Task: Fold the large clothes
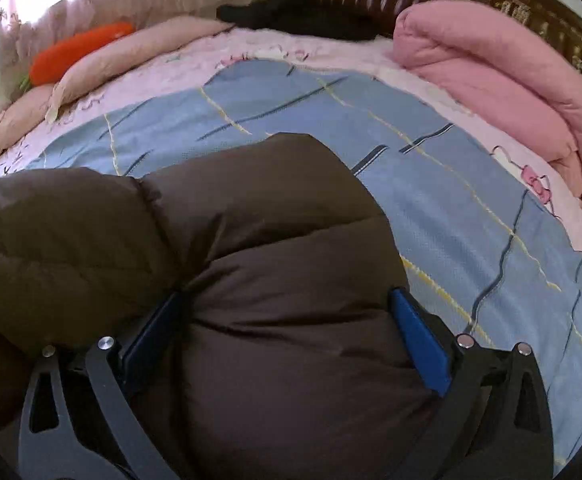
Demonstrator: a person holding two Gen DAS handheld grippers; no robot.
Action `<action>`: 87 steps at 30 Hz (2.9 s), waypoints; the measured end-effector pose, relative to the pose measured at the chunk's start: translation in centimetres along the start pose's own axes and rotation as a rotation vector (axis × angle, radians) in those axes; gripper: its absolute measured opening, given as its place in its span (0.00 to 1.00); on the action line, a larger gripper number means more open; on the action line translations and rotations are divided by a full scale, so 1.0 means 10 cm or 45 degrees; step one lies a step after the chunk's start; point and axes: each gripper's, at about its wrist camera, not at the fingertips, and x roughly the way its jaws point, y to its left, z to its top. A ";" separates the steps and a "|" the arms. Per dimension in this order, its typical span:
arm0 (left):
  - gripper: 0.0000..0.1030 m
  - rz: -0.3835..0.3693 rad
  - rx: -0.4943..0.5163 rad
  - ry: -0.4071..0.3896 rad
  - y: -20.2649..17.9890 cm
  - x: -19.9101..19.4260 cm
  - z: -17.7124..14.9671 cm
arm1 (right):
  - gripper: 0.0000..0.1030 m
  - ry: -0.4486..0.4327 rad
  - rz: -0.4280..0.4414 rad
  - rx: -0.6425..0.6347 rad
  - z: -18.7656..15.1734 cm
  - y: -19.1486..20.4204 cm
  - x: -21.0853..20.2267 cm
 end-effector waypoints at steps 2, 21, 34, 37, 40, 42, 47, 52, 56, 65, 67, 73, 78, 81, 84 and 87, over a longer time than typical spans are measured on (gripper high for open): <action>0.98 0.088 0.176 -0.169 -0.47 -0.40 0.14 | 0.99 -0.013 0.002 -0.009 -0.06 -0.02 0.01; 0.98 -0.347 0.116 0.360 -2.08 0.77 -0.11 | 0.99 0.103 0.257 0.048 0.09 -0.29 0.12; 0.98 -0.344 0.168 0.022 -1.75 0.61 -0.61 | 0.99 -0.092 0.139 -0.170 -0.15 -0.07 0.09; 0.98 -0.357 0.150 0.054 -1.72 0.55 -0.50 | 0.99 -0.178 -0.043 -0.146 -0.11 0.00 -0.23; 0.98 -0.623 -0.060 -0.028 -1.45 0.12 -0.20 | 0.99 -0.233 0.094 -0.097 -0.12 0.10 -0.58; 0.98 -0.608 -0.048 -0.062 -1.35 -0.05 -0.06 | 0.99 -0.279 0.196 -0.075 -0.12 0.20 -0.79; 0.98 -0.353 0.135 0.033 -1.09 0.19 -0.13 | 0.99 -0.344 0.416 -0.252 -0.10 0.68 -0.94; 0.98 -0.376 0.100 0.023 -0.90 0.56 -0.50 | 0.99 -0.259 0.415 -0.375 -0.34 1.01 -0.49; 0.98 -0.420 0.057 0.032 -0.85 0.68 -0.52 | 0.99 -0.262 0.412 -0.367 -0.38 1.05 -0.40; 0.98 -0.424 0.054 0.035 -0.85 0.72 -0.55 | 0.99 -0.289 0.410 -0.368 -0.46 1.02 -0.36; 0.98 -0.425 0.056 0.031 -0.86 0.70 -0.57 | 0.99 -0.300 0.407 -0.368 -0.49 1.02 -0.35; 0.98 -0.417 0.065 0.030 -0.85 0.68 -0.57 | 0.99 -0.316 0.391 -0.372 -0.52 1.01 -0.36; 0.98 -0.326 0.119 0.091 -0.94 0.70 -0.55 | 0.99 -0.326 0.384 -0.378 -0.53 1.01 -0.37; 0.98 -0.235 0.166 0.268 -1.02 0.62 -0.42 | 0.99 -0.173 0.392 -0.429 -0.40 0.96 -0.41; 0.98 -0.079 0.102 0.228 -1.02 -0.02 -0.25 | 0.99 0.018 0.386 -0.337 -0.17 0.62 -0.78; 0.98 -0.012 0.051 0.223 -0.94 -0.79 -0.29 | 0.99 0.075 0.435 -0.144 -0.20 0.00 -1.30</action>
